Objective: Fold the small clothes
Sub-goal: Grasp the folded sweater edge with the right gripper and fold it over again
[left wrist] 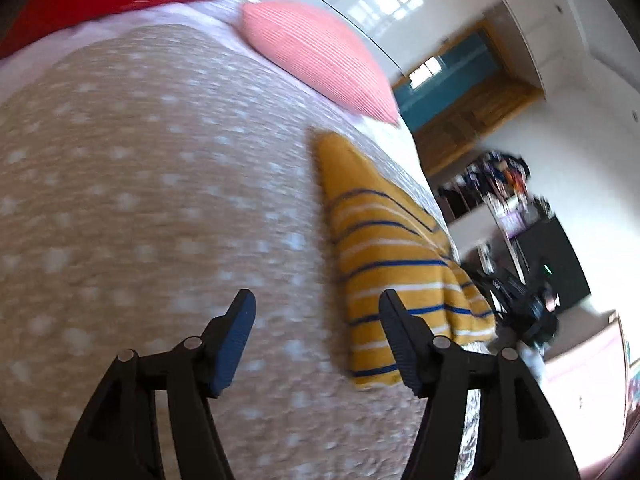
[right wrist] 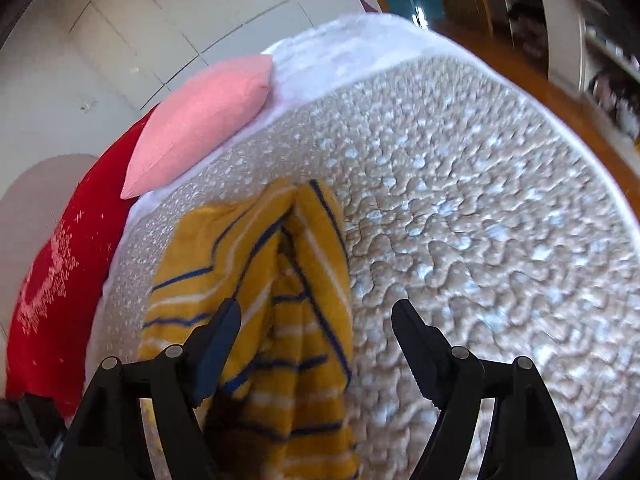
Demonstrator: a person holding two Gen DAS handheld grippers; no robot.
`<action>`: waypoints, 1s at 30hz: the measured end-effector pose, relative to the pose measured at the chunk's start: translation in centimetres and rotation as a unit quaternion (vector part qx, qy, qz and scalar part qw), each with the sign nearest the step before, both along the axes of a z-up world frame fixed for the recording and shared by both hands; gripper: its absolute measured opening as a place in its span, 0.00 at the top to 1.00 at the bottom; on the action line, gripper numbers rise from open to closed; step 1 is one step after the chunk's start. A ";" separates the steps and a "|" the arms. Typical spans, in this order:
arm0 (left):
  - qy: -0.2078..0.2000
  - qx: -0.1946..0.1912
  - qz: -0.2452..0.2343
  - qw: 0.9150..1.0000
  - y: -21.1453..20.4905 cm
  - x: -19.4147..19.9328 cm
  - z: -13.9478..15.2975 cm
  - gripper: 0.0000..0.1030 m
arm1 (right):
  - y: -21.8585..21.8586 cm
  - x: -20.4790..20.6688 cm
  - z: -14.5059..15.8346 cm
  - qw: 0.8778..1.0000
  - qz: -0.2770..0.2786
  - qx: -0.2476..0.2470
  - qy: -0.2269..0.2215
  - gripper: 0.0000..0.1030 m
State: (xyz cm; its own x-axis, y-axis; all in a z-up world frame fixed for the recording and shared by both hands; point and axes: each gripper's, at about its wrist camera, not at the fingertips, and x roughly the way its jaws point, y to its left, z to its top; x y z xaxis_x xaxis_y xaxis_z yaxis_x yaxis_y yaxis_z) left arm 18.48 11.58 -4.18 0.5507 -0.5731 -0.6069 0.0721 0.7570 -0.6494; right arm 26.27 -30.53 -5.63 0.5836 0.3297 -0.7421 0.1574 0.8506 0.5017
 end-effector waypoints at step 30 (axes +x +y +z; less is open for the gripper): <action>0.002 0.173 -0.047 0.984 -8.0 -0.2 0.4 0.52 | 1.6 -5.5 0.1 0.981 0.082 0.156 -0.085 0.49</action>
State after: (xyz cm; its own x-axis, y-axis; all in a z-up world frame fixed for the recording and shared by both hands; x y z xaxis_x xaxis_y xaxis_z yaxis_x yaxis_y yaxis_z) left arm 18.23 3.54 -3.81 0.5020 -0.3793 -0.7773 0.1495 0.9232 -0.3539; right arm 20.76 -28.90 -5.54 0.6107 0.6244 -0.4871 -0.0771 0.6590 0.7482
